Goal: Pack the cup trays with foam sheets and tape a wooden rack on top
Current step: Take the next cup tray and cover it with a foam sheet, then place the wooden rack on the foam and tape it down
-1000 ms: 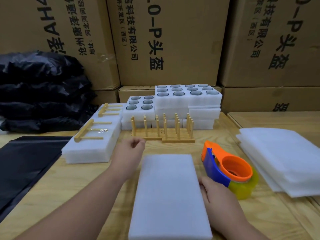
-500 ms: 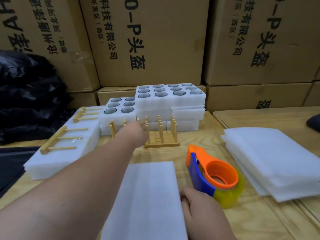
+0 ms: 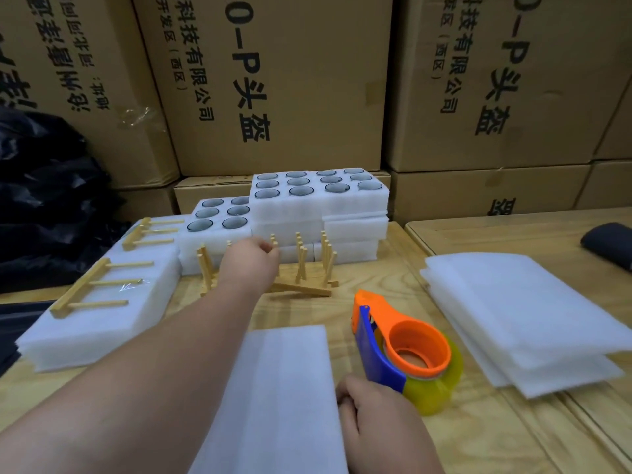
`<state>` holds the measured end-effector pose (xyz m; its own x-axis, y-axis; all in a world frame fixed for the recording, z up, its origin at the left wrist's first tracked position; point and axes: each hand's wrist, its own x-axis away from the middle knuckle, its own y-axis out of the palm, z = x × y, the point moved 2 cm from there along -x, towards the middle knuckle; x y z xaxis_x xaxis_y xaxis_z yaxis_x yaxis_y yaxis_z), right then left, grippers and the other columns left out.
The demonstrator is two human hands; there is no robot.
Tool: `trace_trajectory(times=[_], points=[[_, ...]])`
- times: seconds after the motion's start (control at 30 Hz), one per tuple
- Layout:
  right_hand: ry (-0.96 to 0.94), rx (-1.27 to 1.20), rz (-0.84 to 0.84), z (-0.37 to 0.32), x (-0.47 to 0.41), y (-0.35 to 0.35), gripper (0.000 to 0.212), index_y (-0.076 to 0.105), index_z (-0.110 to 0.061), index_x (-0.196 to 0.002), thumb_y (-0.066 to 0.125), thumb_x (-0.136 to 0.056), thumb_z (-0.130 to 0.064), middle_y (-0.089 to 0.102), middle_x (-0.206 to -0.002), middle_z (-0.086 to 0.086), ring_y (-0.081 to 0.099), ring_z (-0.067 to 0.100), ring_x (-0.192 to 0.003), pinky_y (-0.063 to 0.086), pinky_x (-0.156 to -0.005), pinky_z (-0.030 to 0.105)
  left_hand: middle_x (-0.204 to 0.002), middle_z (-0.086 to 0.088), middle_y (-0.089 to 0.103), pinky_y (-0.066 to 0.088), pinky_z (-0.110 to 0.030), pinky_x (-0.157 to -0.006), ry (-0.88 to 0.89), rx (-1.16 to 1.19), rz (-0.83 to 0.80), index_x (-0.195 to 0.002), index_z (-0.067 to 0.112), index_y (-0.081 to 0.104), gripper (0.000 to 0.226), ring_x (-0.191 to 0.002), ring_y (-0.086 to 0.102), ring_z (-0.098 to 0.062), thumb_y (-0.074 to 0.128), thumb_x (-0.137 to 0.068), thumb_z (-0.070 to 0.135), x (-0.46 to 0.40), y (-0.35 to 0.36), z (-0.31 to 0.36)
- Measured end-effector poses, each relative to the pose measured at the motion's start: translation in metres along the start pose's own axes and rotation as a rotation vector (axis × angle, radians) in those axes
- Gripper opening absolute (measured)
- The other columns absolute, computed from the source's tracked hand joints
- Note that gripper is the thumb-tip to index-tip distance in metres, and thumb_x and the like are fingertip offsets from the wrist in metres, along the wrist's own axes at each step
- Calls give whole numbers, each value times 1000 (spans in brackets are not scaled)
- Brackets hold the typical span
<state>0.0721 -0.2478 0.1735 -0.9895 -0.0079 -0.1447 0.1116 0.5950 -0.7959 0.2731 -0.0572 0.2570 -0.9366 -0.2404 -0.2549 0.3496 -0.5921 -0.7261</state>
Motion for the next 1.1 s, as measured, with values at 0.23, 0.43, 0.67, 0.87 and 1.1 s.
trace_trajectory(times=[0.23,0.43,0.67,0.87,1.1], points=[[-44,21,1,1,1,-2,26,55,-26,-93,37,-81,-41,71,-91,-5,64,15,-86,49,-70,35,-84,21,68,52,-27,-68,188,329,243,-103,34,73,14,-84,69,-8,62,-97,41,14,-68,41],[-48,10,10,0,3,-2,18,57,-29,-85,41,-83,-38,71,-83,-7,65,14,-81,50,-66,38,-81,13,74,56,-19,-62,331,358,38,-101,38,72,10,-71,69,4,66,-99,31,68,-112,43],[-48,47,32,0,4,-1,11,61,-29,-85,50,-89,-30,72,-84,-5,65,17,-81,45,-63,38,-97,14,74,50,-16,-75,324,-20,-354,-110,35,76,16,-88,68,-10,62,-102,33,123,-103,25],[-32,44,31,-1,4,-1,12,60,-30,-86,50,-91,-29,70,-81,-7,63,15,-78,48,-63,38,-122,18,67,47,-29,-81,479,-430,-428,-119,40,72,24,-113,59,-13,55,-102,44,144,-77,21],[-29,51,35,-2,5,-1,12,58,-29,-84,49,-91,-30,68,-78,-7,62,15,-76,48,-62,38,-134,20,61,48,-33,-98,486,-372,-394,-129,40,66,32,-125,54,-9,56,-100,49,144,-72,12]])
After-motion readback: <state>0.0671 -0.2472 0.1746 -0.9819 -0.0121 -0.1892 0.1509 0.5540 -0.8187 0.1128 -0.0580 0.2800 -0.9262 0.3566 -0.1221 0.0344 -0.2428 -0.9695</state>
